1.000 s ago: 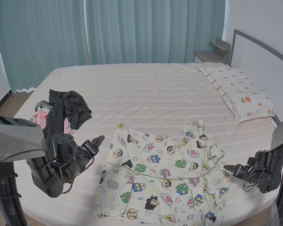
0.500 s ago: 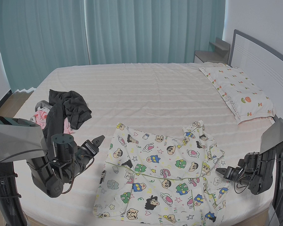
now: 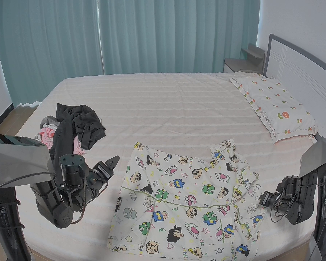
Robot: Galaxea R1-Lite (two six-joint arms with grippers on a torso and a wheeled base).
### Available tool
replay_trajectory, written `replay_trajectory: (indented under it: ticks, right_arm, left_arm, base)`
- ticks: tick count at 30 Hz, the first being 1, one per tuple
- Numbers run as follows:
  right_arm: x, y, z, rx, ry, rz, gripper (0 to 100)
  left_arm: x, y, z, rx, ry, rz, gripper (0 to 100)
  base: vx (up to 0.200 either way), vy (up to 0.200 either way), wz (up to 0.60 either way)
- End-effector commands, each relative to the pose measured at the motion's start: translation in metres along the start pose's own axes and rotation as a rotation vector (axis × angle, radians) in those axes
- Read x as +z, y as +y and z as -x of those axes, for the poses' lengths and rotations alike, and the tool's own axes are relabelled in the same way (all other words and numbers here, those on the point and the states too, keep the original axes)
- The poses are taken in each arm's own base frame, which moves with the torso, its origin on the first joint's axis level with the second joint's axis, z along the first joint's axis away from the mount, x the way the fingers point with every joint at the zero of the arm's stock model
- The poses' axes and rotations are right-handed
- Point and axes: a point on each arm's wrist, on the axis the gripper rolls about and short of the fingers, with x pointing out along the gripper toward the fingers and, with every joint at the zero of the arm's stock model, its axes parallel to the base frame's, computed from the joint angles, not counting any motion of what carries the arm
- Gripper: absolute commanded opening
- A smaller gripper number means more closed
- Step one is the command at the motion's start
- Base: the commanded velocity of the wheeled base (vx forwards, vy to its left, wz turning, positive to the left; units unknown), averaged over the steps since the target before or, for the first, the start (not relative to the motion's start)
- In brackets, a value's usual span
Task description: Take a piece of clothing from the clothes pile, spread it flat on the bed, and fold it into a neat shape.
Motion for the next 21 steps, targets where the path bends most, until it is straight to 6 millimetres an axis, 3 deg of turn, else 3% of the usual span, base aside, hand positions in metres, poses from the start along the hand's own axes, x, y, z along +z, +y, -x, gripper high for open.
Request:
replay_trajectory:
  ticks: [1, 21]
  right_arm:
    - [0.007, -0.009, 0.002, -0.045, -0.044, -0.017, 0]
    - [0.042, -0.051, 0.011, -0.159, -0.19, -0.122, 0]
  left_arm:
    - [-0.001, -0.001, 0.0, -0.001, -0.001, -0.002, 100]
    - [-0.002, 0.0, 0.0, 0.002, 0.002, -0.001, 100]
  base:
    - [0.0, 0.0, 0.0]
    - [0.0, 0.0, 0.0]
